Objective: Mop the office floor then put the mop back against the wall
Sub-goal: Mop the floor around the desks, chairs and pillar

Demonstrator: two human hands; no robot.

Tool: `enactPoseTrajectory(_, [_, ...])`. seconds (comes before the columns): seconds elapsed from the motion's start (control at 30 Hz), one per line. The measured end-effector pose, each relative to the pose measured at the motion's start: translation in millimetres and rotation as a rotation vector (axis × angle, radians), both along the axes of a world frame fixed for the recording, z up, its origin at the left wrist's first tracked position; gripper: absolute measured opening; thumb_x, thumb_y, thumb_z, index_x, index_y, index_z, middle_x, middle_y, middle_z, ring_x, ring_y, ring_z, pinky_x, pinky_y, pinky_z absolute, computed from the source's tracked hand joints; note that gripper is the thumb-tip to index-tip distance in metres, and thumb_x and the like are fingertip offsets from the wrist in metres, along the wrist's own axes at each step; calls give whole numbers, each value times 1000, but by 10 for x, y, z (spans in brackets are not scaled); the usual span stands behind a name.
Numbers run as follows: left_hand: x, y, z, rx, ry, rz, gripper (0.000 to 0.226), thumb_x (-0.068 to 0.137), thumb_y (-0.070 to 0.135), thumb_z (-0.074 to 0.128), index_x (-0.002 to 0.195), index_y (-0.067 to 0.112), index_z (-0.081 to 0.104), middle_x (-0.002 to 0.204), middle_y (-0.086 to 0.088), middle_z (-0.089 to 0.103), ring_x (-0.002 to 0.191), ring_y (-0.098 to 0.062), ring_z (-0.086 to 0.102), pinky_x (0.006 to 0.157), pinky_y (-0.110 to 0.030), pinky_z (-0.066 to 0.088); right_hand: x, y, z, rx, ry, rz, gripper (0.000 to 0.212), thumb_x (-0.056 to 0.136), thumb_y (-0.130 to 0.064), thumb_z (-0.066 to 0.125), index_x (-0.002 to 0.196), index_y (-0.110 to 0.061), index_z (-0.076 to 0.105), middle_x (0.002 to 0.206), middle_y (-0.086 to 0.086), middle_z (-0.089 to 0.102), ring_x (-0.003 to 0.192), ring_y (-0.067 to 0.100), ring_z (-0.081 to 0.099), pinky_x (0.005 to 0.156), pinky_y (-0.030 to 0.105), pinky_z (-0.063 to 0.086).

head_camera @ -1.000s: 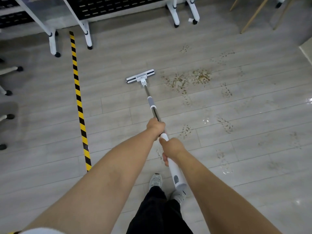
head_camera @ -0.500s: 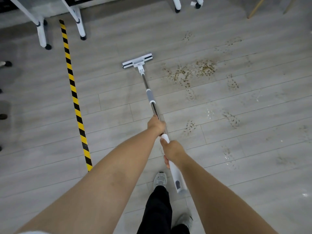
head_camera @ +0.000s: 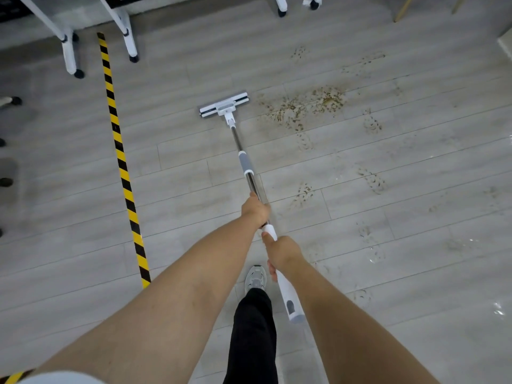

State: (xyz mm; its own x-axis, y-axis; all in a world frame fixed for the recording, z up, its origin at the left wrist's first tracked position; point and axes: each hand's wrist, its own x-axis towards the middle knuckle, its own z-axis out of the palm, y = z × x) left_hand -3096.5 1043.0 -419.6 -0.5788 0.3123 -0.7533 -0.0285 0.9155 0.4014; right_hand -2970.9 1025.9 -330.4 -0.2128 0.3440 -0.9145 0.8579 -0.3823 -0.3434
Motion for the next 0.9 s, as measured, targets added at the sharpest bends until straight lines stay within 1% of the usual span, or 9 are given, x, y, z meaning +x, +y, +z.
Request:
enactPoseTrajectory(0.07, [356,-195,44,-3,1,-9,39,97,22,55,134,15,44,117,-12,65,98,-35,69,85,-44,60,353,-187,-1,-2,7,24,49,104,-51,40,101,-4,55,55,10,58,34,20,52,53,34,55])
enactPoseTrajectory(0.17, [996,-580,59,16,2,13,42,97,22,55,138,15,45,118,-12,65,101,-34,68,84,-39,59,991,-557,9,4,19,47,50,104,-52,38,99,-5,54,57,13,61,39,22,55,70,41,60])
enactPoseTrajectory(0.27, [1743,-1057,86,44,-5,26,49,96,24,55,143,18,44,118,-11,65,101,-34,68,87,-42,59,1738,-1015,19,15,4,81,49,103,-53,38,92,-8,54,59,12,63,39,21,57,66,38,60])
enactPoseTrajectory(0.37, [2556,-1567,133,47,-6,-10,55,97,21,52,150,19,36,123,-12,65,108,-32,65,92,-38,55,2494,-1498,22,-18,-34,94,52,101,-56,40,98,-7,57,69,13,66,51,26,61,76,43,62])
enactPoseTrajectory(0.4, [2810,-1719,138,44,-12,-18,57,98,20,51,152,19,34,125,-12,64,109,-33,64,92,-37,54,2736,-1651,41,-31,-54,107,53,101,-56,40,103,-6,57,70,13,66,52,27,62,75,43,63])
enactPoseTrajectory(0.5, [3455,-2120,172,-5,-10,-55,59,99,23,49,154,18,27,125,-13,63,111,-33,63,86,-34,51,3392,-2036,178,-45,-88,129,56,103,-57,35,110,-5,55,63,11,63,39,22,59,58,32,57])
enactPoseTrajectory(0.67, [3864,-2419,309,-16,-41,-26,62,102,25,48,158,16,23,128,-13,62,113,-32,63,90,-34,53,3806,-2335,388,-20,-94,142,52,104,-57,33,97,-10,53,62,7,62,36,16,56,45,23,48])
enactPoseTrajectory(0.77, [3762,-2381,349,-17,-27,-28,58,100,24,49,154,17,30,125,-12,64,110,-32,65,91,-36,55,3742,-2322,431,4,-65,130,52,106,-54,32,90,-9,51,59,7,58,30,13,51,39,19,43])
enactPoseTrajectory(0.9, [3386,-2191,293,20,-52,19,53,98,21,51,149,17,37,124,-12,64,106,-32,66,85,-36,56,3340,-2112,349,10,-65,137,52,105,-50,36,91,-4,54,56,8,58,34,16,53,49,26,49])
